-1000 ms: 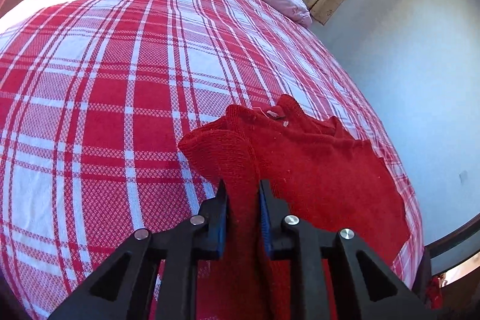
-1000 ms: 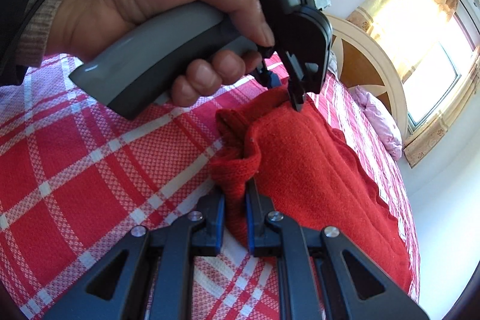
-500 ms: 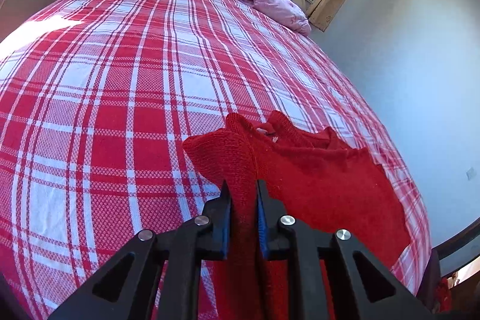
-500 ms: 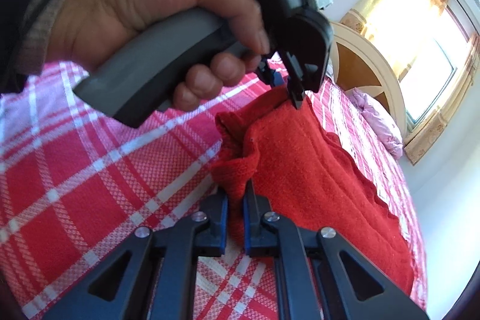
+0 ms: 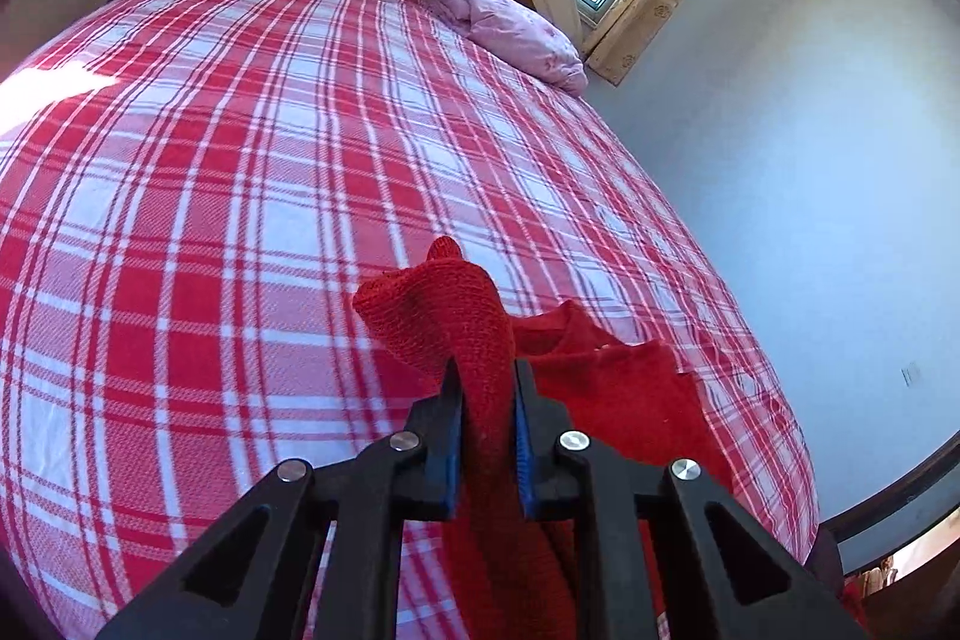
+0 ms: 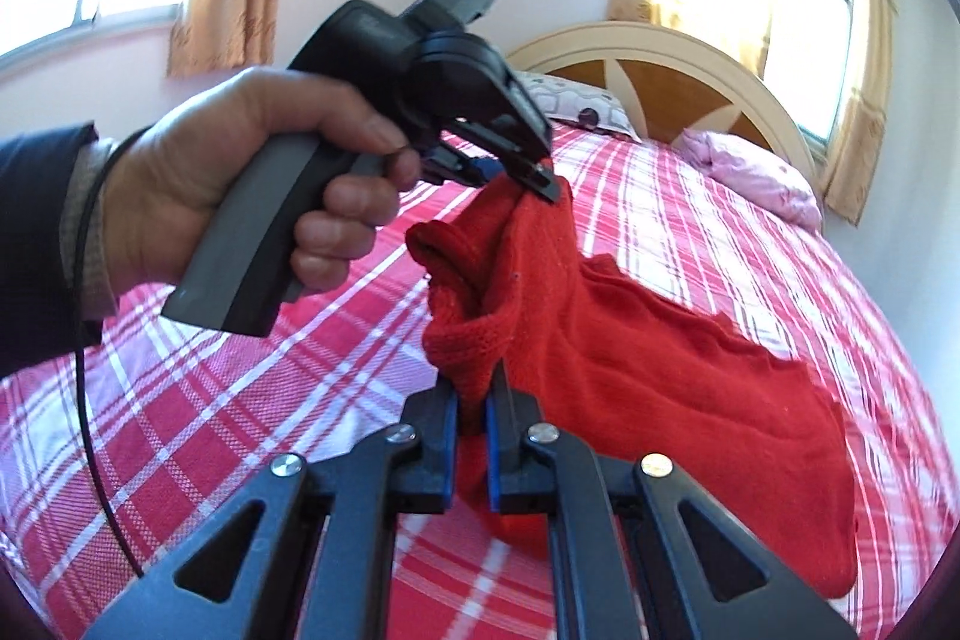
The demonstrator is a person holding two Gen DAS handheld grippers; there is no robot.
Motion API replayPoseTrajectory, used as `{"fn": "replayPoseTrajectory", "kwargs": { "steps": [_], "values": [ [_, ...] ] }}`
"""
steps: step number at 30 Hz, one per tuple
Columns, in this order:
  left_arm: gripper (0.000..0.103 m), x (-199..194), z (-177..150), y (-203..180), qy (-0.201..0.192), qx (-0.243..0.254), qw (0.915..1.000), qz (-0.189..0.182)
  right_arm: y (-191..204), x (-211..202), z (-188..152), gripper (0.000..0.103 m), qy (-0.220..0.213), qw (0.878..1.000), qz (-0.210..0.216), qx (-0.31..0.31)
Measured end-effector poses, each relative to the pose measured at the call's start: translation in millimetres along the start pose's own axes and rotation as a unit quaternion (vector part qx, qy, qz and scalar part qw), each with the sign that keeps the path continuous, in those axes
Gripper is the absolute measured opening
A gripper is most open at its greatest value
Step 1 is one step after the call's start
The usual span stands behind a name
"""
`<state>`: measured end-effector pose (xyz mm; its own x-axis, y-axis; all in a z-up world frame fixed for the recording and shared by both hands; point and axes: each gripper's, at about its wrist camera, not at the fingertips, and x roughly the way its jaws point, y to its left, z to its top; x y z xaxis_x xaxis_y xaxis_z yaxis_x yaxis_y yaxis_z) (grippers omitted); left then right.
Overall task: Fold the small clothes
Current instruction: 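Lift the held edge with both grippers and fold the sweater over itself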
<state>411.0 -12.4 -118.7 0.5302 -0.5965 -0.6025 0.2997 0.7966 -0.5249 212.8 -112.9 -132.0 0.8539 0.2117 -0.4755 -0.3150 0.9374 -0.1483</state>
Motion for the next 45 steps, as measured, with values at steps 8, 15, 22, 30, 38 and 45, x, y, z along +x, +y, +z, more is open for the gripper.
{"fn": "replayPoseTrajectory", "kwargs": {
  "steps": [8,15,22,30,38,45],
  "values": [
    [0.014,16.8,7.0,-45.5,0.003,0.021,0.9996,-0.016,-52.6,-17.4,-5.7,0.009,-0.013,0.998,-0.015,0.068],
    [0.014,37.0,8.8,-84.3,0.011,0.043,0.9987,-0.026,-88.5,-35.5,-18.4,0.009,-0.024,0.993,-0.04,0.106],
    [0.014,65.5,8.2,-120.0,0.028,0.062,0.9969,-0.039,-127.2,-46.8,-32.2,0.009,-0.021,0.988,-0.064,0.142],
    [0.014,95.0,1.2,-157.0,0.054,0.09,0.9933,-0.049,-157.1,-58.6,-52.6,0.009,-0.011,0.98,-0.077,0.184],
    [0.014,124.0,-15.4,-182.2,0.087,0.118,0.9879,-0.051,-177.5,-65.9,-76.0,0.009,0.004,0.97,-0.08,0.231],
    [0.014,149.0,-28.3,-202.3,0.112,0.14,0.9831,-0.039,-197.4,-61.9,-102.3,0.009,0.031,0.954,-0.071,0.289]
  ]
}}
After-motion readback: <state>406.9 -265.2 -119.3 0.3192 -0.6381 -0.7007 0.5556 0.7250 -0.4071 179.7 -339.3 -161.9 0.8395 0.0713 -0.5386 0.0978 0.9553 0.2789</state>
